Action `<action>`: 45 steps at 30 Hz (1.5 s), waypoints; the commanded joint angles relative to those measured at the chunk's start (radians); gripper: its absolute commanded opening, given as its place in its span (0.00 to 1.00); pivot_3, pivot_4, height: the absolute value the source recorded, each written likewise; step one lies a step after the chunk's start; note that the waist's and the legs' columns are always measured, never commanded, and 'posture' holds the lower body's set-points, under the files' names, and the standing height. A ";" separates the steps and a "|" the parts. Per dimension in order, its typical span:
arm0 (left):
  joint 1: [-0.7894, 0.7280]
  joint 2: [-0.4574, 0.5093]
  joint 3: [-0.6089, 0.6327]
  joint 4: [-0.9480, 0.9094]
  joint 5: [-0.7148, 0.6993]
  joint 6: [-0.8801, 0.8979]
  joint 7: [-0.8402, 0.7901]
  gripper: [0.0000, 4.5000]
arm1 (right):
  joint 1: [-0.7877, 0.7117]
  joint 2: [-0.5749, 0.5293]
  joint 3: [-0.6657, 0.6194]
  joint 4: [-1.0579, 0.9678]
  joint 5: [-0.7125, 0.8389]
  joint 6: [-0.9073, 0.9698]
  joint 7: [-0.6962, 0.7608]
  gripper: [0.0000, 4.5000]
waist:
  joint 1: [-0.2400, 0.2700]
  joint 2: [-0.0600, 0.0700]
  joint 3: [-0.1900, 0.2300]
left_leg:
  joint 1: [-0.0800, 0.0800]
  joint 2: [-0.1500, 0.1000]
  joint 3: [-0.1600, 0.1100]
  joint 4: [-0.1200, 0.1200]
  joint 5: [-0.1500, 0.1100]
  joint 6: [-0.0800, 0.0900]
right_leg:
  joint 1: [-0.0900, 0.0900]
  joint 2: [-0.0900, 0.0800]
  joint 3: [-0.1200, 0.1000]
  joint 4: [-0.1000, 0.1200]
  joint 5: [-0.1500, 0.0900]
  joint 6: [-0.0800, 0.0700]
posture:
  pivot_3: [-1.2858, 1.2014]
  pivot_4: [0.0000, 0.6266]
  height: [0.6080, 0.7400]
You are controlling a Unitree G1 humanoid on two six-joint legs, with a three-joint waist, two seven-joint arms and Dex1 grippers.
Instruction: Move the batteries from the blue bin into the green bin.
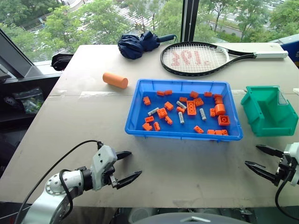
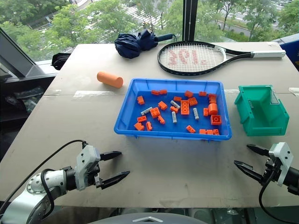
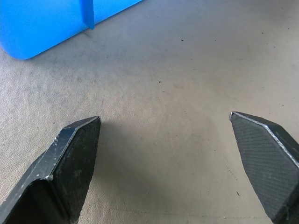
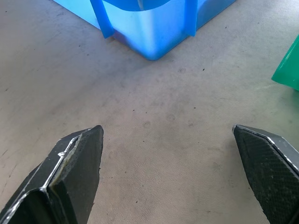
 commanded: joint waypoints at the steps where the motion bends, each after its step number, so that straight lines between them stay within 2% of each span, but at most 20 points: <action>1: -0.017 -0.005 0.012 0.025 0.015 -0.043 -0.007 1.00 | 0.004 -0.013 -0.034 -0.028 0.013 -0.006 -0.001 0.99 | 0.000 0.000 0.000 | 0.000 0.000 0.000 0.000 0.000 0.000 | 0.000 0.000 0.000 0.000 0.000 0.000 | 0.52 0.24 1.00; 5: -0.048 -0.001 0.000 0.050 0.030 -0.049 -0.012 1.00 | 0.010 -0.017 -0.049 -0.055 0.025 0.014 -0.014 0.99 | 0.000 0.000 0.000 | 0.000 0.000 0.000 0.000 0.000 0.000 | 0.000 0.000 0.000 0.000 0.000 0.000 | 0.52 0.24 1.00; 18: 0.003 0.023 0.039 0.025 0.004 -0.052 -0.054 1.00 | 0.085 -0.051 -0.105 -0.153 0.068 0.088 0.002 0.99 | 0.000 0.000 0.000 | 0.000 0.000 0.000 0.000 0.000 0.000 | 0.000 0.000 0.000 0.000 0.000 0.000 | 0.52 0.24 1.00; 22: 0.016 0.054 0.097 -0.020 -0.057 -0.017 -0.084 1.00 | 0.114 -0.107 -0.176 -0.293 0.218 0.262 0.011 0.99 | -0.001 0.000 0.001 | -0.001 0.000 0.000 0.000 0.000 0.000 | -0.001 0.000 0.000 0.000 0.000 0.000 | 0.52 0.24 1.00; 25: -0.006 0.095 0.151 -0.069 -0.138 0.031 -0.125 1.00 | 0.036 -0.161 -0.182 -0.390 0.335 0.389 -0.037 0.99 | 0.000 -0.003 0.004 | -0.001 0.001 0.000 0.000 0.000 0.000 | -0.002 0.000 0.000 0.000 0.000 0.000 | 0.52 0.24 1.00; 27: -0.042 0.123 0.167 -0.085 -0.164 0.049 -0.144 1.00 | -0.053 -0.173 -0.149 -0.425 0.373 0.439 -0.093 0.99 | 0.000 -0.005 0.005 | -0.001 0.001 0.000 0.001 0.000 0.000 | -0.001 0.001 0.000 0.001 0.000 0.000 | 0.52 0.24 1.00; 31: -0.218 0.179 0.178 -0.095 -0.226 0.113 -0.138 1.00 | -0.310 -0.182 0.023 -0.443 0.328 0.505 -0.208 0.99 | 0.001 -0.009 0.008 | -0.003 0.001 0.000 0.002 0.000 0.000 | -0.003 0.001 -0.001 0.001 0.000 0.000 | 0.52 0.24 1.00; 35: -0.364 0.227 0.172 -0.089 -0.255 0.160 -0.149 1.00 | -0.544 -0.156 0.224 -0.399 0.217 0.592 -0.338 0.99 | -0.002 -0.011 0.009 | -0.005 0.000 0.000 0.002 0.003 -0.004 | -0.005 0.001 -0.001 0.000 0.000 0.000 | 0.52 0.24 1.00; 39: -0.500 0.292 0.161 -0.075 -0.318 0.257 -0.170 1.00 | -0.744 -0.125 0.447 -0.305 0.039 0.708 -0.450 0.99 | -0.005 -0.013 0.011 | -0.008 0.000 -0.001 0.001 0.003 -0.005 | -0.008 0.002 -0.002 -0.001 0.000 0.000 | 0.52 0.24 1.00; 45: -0.652 0.322 0.135 -0.072 -0.353 0.339 -0.155 1.00 | -0.905 -0.024 0.619 -0.198 -0.079 0.778 -0.478 0.99 | -0.009 -0.014 0.011 | -0.018 0.000 -0.001 0.003 0.004 -0.006 | -0.018 0.002 -0.002 0.004 0.001 0.000 | 0.52 0.24 1.00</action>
